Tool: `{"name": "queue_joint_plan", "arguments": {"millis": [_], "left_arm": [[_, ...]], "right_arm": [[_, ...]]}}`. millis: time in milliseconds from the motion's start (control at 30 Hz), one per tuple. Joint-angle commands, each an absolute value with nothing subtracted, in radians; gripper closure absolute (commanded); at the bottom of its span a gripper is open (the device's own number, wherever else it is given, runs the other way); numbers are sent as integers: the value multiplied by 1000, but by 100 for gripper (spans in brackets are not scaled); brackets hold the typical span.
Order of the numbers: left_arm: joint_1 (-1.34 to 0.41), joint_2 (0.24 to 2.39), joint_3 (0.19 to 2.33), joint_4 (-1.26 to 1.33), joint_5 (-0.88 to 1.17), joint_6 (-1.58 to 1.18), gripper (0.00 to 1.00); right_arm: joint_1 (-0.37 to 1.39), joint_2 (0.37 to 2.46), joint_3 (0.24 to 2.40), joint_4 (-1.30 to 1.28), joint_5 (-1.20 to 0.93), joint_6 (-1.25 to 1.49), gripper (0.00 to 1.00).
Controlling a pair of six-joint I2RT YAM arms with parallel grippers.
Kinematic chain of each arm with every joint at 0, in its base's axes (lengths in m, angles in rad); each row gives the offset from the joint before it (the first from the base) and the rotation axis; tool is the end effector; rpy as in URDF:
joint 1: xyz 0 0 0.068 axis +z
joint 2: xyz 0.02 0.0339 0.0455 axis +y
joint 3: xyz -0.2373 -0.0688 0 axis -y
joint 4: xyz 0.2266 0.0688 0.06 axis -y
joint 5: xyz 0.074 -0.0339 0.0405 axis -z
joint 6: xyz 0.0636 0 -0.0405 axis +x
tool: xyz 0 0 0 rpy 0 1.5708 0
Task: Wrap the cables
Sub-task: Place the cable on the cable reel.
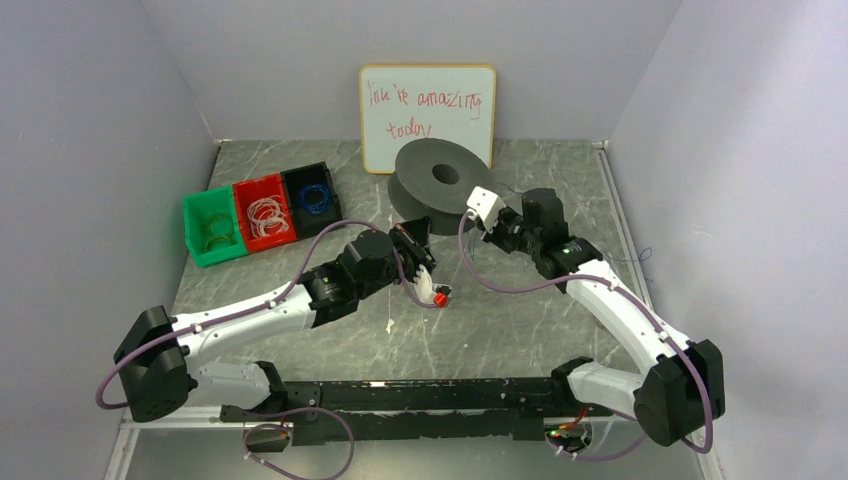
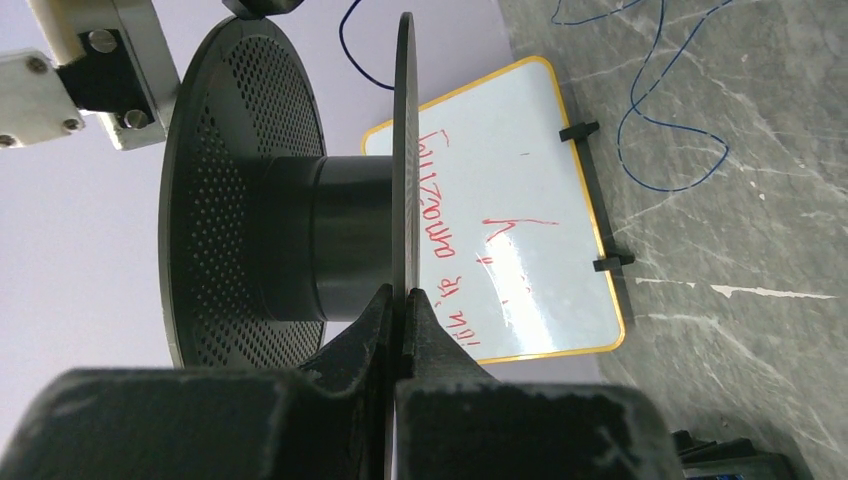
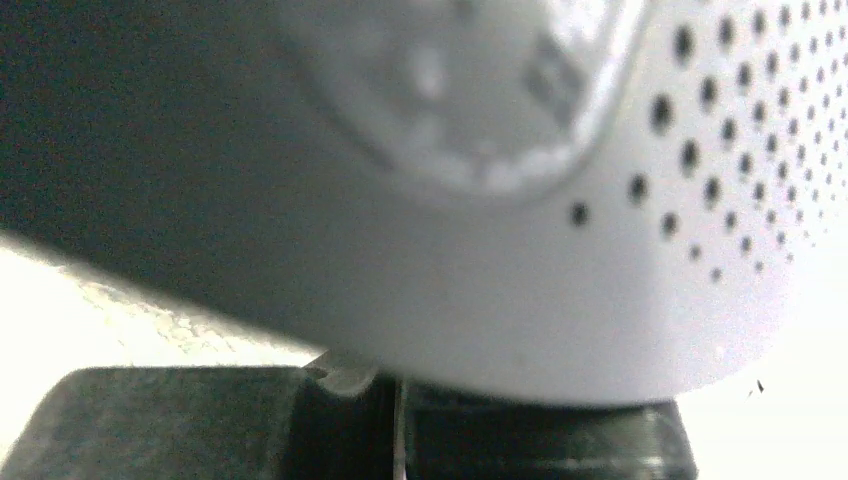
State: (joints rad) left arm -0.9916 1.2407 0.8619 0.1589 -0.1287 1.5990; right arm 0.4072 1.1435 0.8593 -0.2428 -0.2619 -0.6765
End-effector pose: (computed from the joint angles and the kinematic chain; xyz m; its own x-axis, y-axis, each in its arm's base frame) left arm 0.1763 -0.2546 0.2800 0.7645 0.6422 0.0555 0.0979 -0.2007 0.9747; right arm 0.2442 0.1233 0.2554 0.0080 -0.6551 -0.7555 -0.7477 0.4978 -0.4396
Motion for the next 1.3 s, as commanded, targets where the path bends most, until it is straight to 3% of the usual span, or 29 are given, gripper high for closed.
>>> {"name": "queue_joint_plan", "arguments": {"millis": [0,467,1267], "left_arm": [[-1003,1203,898,263,-86,1604,98],[-1008,1190,1017,30,-69,1432,98],[-1008,1185,1087,-156,-50,1370,98]], "right_arm": [[430,1129,908,-253,-325,-720,100],[449,1141,918,-306,-306,-771,100],[449,1201,1091,-753,-365,-991,100]]}}
